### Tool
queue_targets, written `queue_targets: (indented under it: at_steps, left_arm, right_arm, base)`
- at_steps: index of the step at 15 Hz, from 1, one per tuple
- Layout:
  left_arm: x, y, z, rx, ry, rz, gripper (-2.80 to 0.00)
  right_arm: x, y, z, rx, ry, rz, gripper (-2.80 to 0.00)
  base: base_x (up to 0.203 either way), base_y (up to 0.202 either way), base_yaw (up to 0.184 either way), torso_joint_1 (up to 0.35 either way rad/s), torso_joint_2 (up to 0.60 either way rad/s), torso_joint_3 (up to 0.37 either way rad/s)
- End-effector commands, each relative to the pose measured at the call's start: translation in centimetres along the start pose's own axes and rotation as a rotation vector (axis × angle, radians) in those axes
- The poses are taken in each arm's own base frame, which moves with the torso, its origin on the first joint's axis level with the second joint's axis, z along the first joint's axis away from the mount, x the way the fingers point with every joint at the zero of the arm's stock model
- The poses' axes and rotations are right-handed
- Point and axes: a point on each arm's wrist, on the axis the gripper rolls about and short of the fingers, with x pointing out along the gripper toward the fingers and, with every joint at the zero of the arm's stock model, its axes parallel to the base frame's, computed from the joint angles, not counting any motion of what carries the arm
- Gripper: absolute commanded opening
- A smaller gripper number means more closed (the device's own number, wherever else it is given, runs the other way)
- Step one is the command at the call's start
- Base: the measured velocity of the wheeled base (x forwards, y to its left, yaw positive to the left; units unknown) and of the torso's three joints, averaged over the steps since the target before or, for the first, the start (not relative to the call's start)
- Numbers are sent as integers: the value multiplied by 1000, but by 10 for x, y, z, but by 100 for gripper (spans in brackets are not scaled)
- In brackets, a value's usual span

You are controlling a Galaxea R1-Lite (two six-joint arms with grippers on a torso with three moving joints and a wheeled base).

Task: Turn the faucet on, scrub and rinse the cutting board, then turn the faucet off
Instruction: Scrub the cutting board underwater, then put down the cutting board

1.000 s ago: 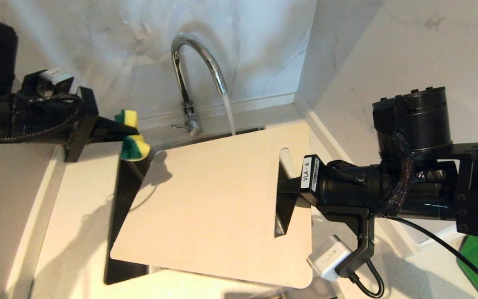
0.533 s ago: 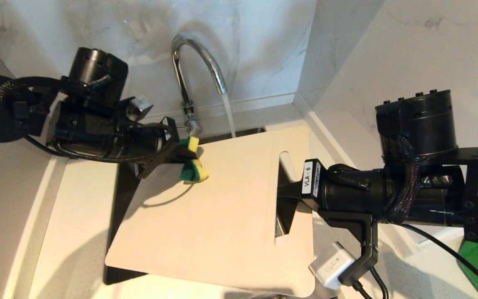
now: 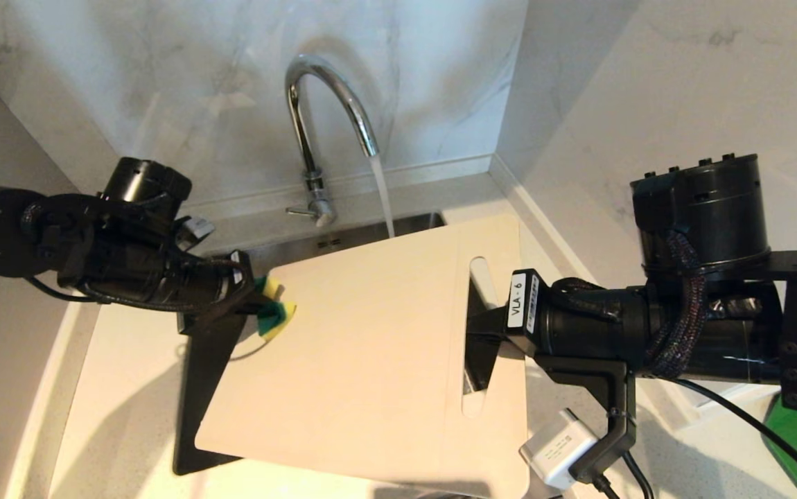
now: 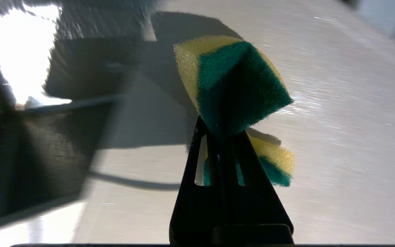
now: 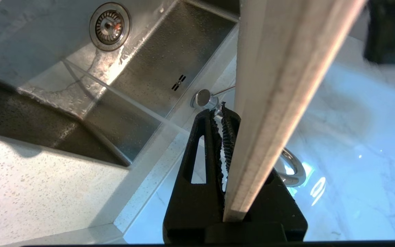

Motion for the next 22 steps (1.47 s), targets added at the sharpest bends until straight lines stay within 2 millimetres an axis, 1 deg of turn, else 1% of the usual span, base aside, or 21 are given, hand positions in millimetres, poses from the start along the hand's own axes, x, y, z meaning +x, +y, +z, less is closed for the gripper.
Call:
queue_targets:
  at_steps: [1,3,4,5,8,10,13,14,15,17,19,22]
  left_arm:
    - [-6,31,0,-32,-30,45,-280]
    - [-12,54,4,-23,-71,75,-280]
    - [-17,62,4,-17,-84,88,-280]
    - [-22,65,4,-9,-95,93,-280]
    - [-45,70,6,12,-152,97,-280]
    - [-64,73,16,49,-226,108,-280]
    - [-100,74,35,81,-343,132,-280]
    - [-110,74,38,91,-345,153,-280]
    - [-118,74,36,116,-336,178,-280]
    - [-127,74,27,167,-318,233,-280]
    - [-128,77,22,192,-306,292,-280]
    - [-127,79,20,234,-294,323,-280]
  right_arm:
    - [0,0,0,-13,-1,-4,-280]
    - [0,0,0,-12,-1,-4,-280]
    - [-1,-1,0,-13,0,-5,-280]
    - [-1,-1,0,-12,0,-5,-280]
    - [-2,-2,0,-11,3,-8,-280]
    - [-3,-2,0,-13,6,-11,-280]
    - [-6,-4,0,-17,12,-17,-280]
    - [-6,-4,0,-17,13,-17,-280]
    - [-7,-5,0,-17,14,-19,-280]
    - [-7,-4,1,-2,13,-16,-280]
    - [-9,-4,2,0,14,-17,-280]
    - [-10,-4,2,-1,16,-17,-280]
  base:
    - [0,0,0,0,0,0]
    - [0,0,0,0,0,0]
    - [0,0,0,0,0,0]
    - [0,0,0,0,0,0]
    - [0,0,0,0,0,0]
    - [0,0,0,0,0,0]
    - [0,0,0,0,0,0]
    - [0,0,0,0,0,0]
    - [0,0,0,0,0,0]
    - [0,0,0,0,0,0]
    - [0,0,0,0,0,0]
    - [0,0,0,0,0,0]
